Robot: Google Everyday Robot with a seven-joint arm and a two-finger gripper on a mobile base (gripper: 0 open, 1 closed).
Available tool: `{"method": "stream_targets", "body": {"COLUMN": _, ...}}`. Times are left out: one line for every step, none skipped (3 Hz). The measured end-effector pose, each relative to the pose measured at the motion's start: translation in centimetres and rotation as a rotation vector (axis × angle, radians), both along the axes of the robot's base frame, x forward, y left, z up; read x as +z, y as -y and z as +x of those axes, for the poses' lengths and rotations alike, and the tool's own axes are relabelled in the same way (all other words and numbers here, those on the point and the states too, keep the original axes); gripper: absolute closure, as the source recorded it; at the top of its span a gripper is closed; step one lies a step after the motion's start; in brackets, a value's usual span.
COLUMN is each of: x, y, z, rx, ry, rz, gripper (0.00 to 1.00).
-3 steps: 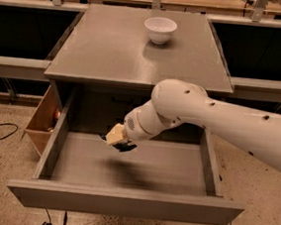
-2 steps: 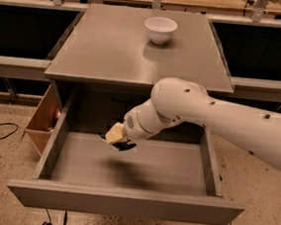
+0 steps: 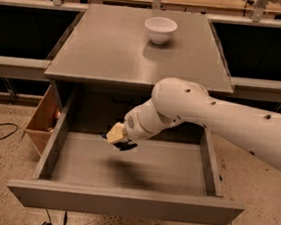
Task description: Place rxbar blueberry into top drawer
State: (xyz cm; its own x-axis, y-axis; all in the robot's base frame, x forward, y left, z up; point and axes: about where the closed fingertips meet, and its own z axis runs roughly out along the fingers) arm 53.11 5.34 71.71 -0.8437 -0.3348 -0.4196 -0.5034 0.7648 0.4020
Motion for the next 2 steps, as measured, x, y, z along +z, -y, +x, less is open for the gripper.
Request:
{"method": "stream_targets", "body": {"x": 0.0, "y": 0.0, "z": 0.0, "rx": 0.0, "ry": 0.0, "rz": 0.0, "gripper": 0.07}}
{"method": "stream_targets", "body": {"x": 0.0, "y": 0.0, "z": 0.0, "rx": 0.0, "ry": 0.0, "rz": 0.0, "gripper": 0.0}}
